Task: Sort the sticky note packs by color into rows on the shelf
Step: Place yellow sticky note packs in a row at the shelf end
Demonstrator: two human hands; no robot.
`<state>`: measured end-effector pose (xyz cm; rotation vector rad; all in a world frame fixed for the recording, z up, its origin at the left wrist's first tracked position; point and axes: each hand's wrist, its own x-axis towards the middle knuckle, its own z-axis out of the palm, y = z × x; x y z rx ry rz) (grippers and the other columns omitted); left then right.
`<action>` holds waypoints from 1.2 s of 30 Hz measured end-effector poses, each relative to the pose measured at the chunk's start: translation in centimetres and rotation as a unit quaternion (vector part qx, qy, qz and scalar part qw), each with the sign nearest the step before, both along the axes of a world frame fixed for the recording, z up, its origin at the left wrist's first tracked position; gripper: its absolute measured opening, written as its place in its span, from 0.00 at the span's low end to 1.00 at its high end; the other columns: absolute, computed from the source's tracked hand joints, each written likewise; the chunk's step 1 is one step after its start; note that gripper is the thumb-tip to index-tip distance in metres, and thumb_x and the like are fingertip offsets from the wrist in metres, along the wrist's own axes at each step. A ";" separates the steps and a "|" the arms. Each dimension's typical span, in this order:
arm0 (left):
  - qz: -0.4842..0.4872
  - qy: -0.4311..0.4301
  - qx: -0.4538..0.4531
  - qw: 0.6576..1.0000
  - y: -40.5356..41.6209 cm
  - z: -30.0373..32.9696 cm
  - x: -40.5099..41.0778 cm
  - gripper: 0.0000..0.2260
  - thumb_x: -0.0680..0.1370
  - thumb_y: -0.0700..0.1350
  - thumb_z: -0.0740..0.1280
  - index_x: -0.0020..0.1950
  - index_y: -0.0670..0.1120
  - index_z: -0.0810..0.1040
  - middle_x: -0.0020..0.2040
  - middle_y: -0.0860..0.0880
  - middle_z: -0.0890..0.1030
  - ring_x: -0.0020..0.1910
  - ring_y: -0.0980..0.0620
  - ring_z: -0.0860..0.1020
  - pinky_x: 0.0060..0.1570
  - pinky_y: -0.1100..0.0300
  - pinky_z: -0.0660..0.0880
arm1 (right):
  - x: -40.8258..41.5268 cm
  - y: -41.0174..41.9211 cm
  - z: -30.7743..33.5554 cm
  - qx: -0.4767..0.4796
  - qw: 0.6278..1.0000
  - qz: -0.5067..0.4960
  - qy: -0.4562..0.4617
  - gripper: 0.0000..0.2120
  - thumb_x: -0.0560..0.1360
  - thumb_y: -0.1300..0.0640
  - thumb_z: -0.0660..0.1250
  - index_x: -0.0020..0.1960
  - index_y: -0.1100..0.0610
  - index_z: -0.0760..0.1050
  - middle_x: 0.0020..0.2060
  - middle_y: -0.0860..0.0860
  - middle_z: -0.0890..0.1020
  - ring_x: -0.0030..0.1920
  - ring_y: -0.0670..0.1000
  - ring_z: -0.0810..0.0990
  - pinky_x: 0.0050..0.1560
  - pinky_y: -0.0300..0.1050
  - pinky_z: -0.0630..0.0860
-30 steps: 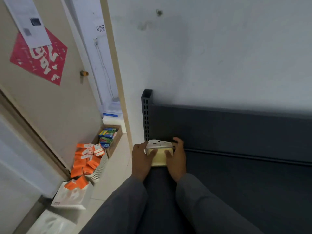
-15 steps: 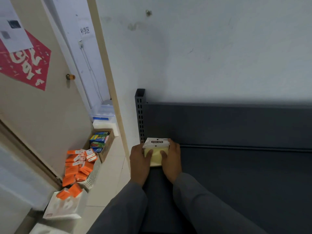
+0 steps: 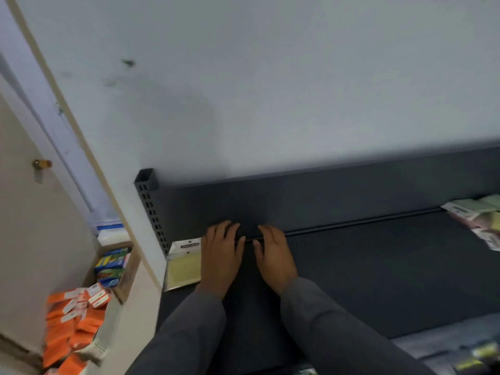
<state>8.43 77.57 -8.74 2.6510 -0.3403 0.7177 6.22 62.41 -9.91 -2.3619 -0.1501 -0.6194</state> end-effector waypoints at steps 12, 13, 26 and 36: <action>-0.157 0.000 -0.019 0.987 -40.8 -0.4 -5.9 0.13 0.81 0.51 0.66 0.63 0.48 0.80 0.59 0.47 0.79 0.59 0.44 0.76 0.56 0.48 0.71 | -10.6 -40.4 3.5 -0.054 0.974 -0.221 0.025 0.16 0.77 0.60 0.62 0.64 0.59 0.75 0.57 0.57 0.76 0.58 0.59 0.72 0.63 0.53 0.71; -0.169 0.005 -0.020 0.985 -43.9 -0.2 -6.6 0.13 0.81 0.51 0.66 0.63 0.49 0.80 0.59 0.48 0.79 0.59 0.45 0.76 0.56 0.48 0.70 | -11.6 -43.4 3.7 -0.054 0.970 -0.236 0.034 0.17 0.76 0.60 0.62 0.64 0.59 0.75 0.58 0.57 0.76 0.59 0.59 0.72 0.63 0.53 0.71; -0.259 0.092 0.020 0.961 -69.2 1.4 -5.2 0.16 0.80 0.54 0.65 0.66 0.50 0.76 0.61 0.47 0.77 0.61 0.43 0.75 0.56 0.47 0.71 | -12.8 -66.0 4.8 -0.078 0.935 -0.317 0.137 0.20 0.79 0.56 0.63 0.70 0.58 0.71 0.65 0.57 0.73 0.66 0.58 0.68 0.68 0.51 0.68; -0.224 0.261 0.001 0.939 -75.8 -0.8 -0.8 0.23 0.76 0.64 0.66 0.64 0.51 0.72 0.58 0.43 0.78 0.60 0.39 0.74 0.55 0.46 0.76 | -7.0 -73.4 4.0 -0.113 0.883 -0.292 0.351 0.23 0.77 0.39 0.65 0.57 0.59 0.77 0.57 0.58 0.80 0.62 0.62 0.73 0.62 0.57 0.69</action>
